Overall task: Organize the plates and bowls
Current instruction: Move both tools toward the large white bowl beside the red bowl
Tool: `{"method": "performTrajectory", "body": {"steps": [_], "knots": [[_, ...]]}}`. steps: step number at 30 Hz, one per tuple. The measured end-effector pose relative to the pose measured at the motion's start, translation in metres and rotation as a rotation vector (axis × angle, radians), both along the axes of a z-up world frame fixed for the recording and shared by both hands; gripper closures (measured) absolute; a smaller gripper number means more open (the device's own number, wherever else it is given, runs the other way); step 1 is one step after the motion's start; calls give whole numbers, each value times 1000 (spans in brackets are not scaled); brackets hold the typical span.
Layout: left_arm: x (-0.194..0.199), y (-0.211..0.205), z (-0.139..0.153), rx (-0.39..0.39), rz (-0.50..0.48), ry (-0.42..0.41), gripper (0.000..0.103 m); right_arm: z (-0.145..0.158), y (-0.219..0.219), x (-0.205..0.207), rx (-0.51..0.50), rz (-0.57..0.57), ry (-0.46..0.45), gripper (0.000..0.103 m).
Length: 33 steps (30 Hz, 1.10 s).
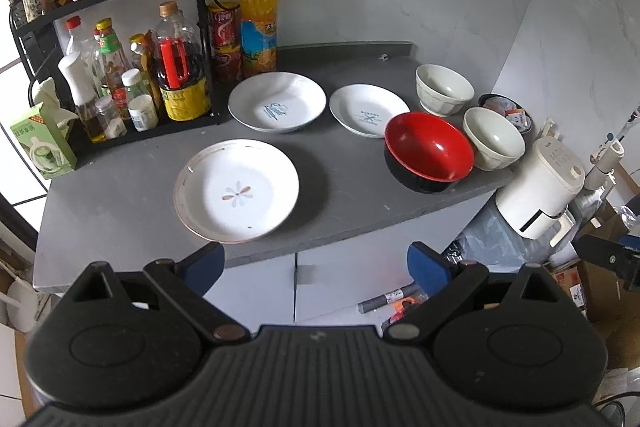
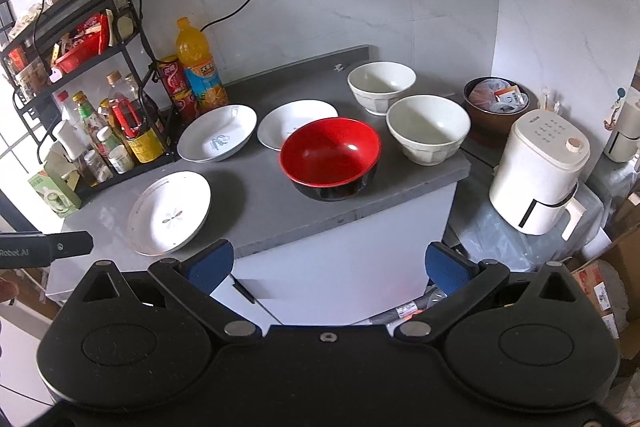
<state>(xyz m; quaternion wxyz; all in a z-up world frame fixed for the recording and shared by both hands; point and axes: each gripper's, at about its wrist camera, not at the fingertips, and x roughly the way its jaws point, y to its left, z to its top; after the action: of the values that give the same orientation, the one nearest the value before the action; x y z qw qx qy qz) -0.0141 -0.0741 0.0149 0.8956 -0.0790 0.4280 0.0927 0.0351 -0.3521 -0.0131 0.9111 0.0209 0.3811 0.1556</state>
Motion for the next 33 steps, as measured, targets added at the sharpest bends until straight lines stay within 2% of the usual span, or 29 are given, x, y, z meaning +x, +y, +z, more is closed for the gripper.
{"method": "performTrajectory", "body": {"steps": [13,20,33], "knots": [[16,-42,1,-41,-59,-53,6,-7,-34,6,32,-49,-29,0],[39,-60,-2,-47,-88,-68,6,-11,-50,18,86,-98,-19,0],[102,-83,-15,-87,-159,-58,6,-20,-57,52,61,-177,-27,0]]}}
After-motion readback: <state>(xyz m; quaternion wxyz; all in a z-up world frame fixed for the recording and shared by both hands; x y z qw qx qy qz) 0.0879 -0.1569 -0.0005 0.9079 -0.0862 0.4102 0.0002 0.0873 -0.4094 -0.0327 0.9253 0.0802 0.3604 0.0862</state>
